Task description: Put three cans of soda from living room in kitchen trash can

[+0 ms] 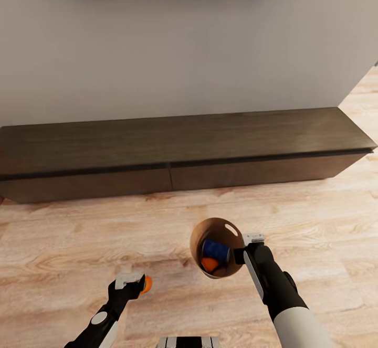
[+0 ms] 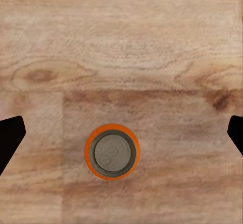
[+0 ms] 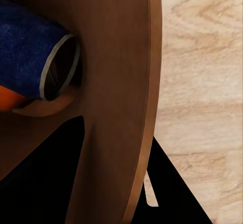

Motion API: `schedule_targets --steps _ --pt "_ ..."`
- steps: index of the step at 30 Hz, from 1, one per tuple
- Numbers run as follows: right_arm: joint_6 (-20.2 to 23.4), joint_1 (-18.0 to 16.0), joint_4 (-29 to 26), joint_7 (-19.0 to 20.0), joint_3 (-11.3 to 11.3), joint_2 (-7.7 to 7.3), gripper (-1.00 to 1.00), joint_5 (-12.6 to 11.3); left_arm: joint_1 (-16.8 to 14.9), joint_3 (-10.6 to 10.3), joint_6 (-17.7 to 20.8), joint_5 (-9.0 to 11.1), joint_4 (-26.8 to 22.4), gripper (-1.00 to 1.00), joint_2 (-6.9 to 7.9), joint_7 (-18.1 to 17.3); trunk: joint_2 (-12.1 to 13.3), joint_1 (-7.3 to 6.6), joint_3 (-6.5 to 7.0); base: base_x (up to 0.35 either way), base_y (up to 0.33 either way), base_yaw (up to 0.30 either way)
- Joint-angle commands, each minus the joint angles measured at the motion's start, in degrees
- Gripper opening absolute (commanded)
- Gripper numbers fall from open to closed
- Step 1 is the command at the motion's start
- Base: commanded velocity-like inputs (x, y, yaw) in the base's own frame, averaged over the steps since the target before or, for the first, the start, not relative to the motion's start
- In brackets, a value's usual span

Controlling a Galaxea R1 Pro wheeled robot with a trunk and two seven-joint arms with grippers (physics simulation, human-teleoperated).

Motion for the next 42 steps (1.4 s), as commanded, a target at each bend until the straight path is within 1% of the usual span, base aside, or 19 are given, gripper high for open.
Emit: schedule_targets --steps 1,9,13,16,17,19,24,26,33,42 --pt "-0.1 0.0 0.0 0.1 0.0 0.02 -1.0 -0.6 0.0 0.0 0.0 0.0 0.0 1.0 0.01 0.0 -0.4 0.22 -0.21 0.0 0.0 0.0" --pt "-0.1 -0.1 -0.6 0.1 0.1 0.03 -1.0 -0.6 0.0 0.0 0.0 0.0 0.0 1.0 0.01 0.0 -3.6 1.98 -1.71 0.0 0.0 0.0" --pt "0.3 -0.1 -2.7 0.1 0.2 0.03 -1.0 -0.6 0.0 0.0 0.0 0.0 0.0 1.0 0.01 0.0 -5.2 2.86 -2.43 0.0 0.0 0.0" --pt "2.9 -0.1 -4.8 0.1 0.2 0.03 -1.0 -0.6 0.0 0.0 0.0 0.0 0.0 1.0 0.01 0.0 -6.4 3.52 -2.97 0.0 0.0 0.0" --pt "4.4 -0.1 -6.1 0.2 0.2 0.03 -1.0 -0.6 0.0 0.0 0.0 0.0 0.0 1.0 0.01 0.0 -6.8 3.74 -3.15 0.0 0.0 0.0" --pt "5.9 -0.1 -8.2 0.4 0.2 0.03 -1.0 -0.7 0.0 0.0 0.0 0.0 0.0 1.0 0.01 0.0 -7.6 4.17 -3.51 0.0 0.0 0.0" --pt "7.4 0.0 -11.7 1.0 0.1 0.03 -1.0 -0.7 0.0 0.0 0.0 -0.1 0.0 1.0 0.01 0.0 -9.6 5.27 -4.41 0.0 0.0 0.0" --pt "7.5 0.0 -12.0 1.1 0.1 0.03 -1.0 -0.6 0.0 0.0 0.0 -0.1 0.0 1.0 0.01 0.0 -10.4 5.71 -4.77 0.0 0.0 0.0" --pt "8.4 -0.1 -16.4 1.3 0.1 0.03 -1.0 -0.7 0.0 0.0 0.0 -0.1 0.1 1.0 0.0 0.0 -13.3 7.25 -6.02 0.0 0.0 0.0" --pt "8.6 0.0 -17.5 1.3 0.1 0.03 -1.0 -0.7 0.0 0.0 0.0 -0.1 0.1 1.0 0.01 0.0 -16.9 9.23 -7.64 0.0 0.0 0.0"
